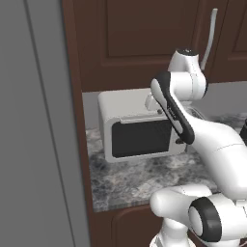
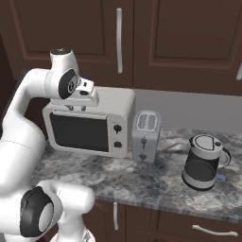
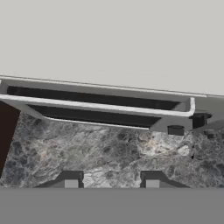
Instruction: Navigate to the microwave.
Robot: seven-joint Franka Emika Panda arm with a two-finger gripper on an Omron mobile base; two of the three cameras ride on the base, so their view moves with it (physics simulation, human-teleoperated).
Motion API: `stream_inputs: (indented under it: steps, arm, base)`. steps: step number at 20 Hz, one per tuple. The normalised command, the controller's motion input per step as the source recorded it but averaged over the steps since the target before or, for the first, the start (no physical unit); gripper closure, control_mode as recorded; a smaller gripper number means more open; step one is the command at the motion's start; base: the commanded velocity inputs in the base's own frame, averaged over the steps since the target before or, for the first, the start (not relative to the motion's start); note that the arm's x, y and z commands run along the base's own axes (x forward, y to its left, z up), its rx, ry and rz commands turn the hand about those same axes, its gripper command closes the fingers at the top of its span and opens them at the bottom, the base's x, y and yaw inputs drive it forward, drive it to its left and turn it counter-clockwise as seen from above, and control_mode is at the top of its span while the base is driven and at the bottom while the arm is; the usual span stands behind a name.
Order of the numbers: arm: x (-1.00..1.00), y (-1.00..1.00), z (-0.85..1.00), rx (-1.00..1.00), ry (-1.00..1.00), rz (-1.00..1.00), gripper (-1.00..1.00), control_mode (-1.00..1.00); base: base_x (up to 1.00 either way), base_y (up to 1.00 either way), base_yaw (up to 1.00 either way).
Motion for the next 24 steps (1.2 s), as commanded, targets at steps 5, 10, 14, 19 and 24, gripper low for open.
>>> stream_inputs:
  steps: [5,10,14,19,24]
  arm:
    - [-0.33,-0.02,-0.05,0.0,0.0,0.0,-1.0,-1.0]
    - [-0.71,-0.05,-0.11,0.0,0.0,0.0,-1.0,-1.0]
    - [-0.71,0.0,-0.05,0.0,0.0,0.0,-1.0,-1.0]
    - [-0.74,0.0,-0.17,0.0,0.0,0.0,-1.0,-1.0]
    - [-0.16,0.0,-0.07,0.0,0.0,0.0,-1.0,1.0]
  base:
    - [0.0,0.0,0.0]
    - [0.0,0.0,0.0]
    - [0.0,0.0,0.0]
    - [0.0,0.0,0.0]
    - [-0.54,0.0,0.0]
